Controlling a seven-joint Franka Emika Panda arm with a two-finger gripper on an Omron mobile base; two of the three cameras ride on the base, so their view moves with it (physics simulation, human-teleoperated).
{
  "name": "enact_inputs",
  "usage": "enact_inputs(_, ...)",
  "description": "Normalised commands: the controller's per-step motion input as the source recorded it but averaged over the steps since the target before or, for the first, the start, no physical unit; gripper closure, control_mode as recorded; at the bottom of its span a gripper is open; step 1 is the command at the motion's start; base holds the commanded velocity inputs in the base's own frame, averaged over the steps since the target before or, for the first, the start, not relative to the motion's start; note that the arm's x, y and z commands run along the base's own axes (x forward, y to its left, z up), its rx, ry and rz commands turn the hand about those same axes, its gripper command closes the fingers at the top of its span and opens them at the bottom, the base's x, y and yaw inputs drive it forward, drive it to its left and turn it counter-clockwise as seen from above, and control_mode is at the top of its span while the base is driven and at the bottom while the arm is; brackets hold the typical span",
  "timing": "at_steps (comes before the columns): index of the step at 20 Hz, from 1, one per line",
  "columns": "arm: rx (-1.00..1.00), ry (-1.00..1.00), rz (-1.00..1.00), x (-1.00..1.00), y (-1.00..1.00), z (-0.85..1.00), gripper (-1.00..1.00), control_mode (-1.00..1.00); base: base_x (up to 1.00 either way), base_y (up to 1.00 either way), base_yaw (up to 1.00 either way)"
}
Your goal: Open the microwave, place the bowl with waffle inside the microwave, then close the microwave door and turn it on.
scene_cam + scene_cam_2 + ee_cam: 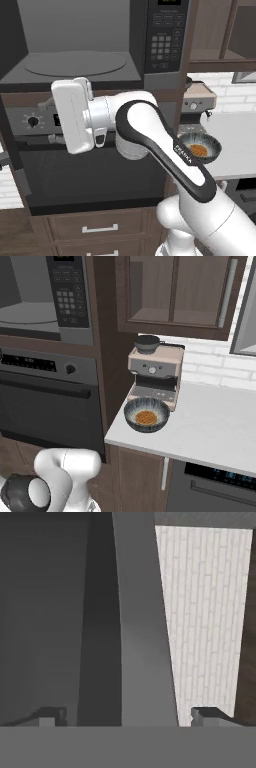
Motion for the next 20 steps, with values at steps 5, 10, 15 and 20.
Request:
enact_inputs(5, -0.16, -0.02, -0.11, 0.0, -1.0, 0.0, -1.0, -1.0, 0.0, 0.0, 0.0)
enact_inputs(10, -0.32, 0.0, -0.06, 0.0, -1.0, 0.0, -1.0, -1.0, 0.0, 0.0, 0.0)
enact_inputs(15, -0.42, -0.01, 0.0, 0.0, -1.0, 0.0, -1.0, -1.0, 0.0, 0.0, 0.0)
enact_inputs(20, -0.41, -0.01, 0.0, 0.0, -1.0, -0.07, -1.0, -1.0, 0.0, 0.0, 0.0)
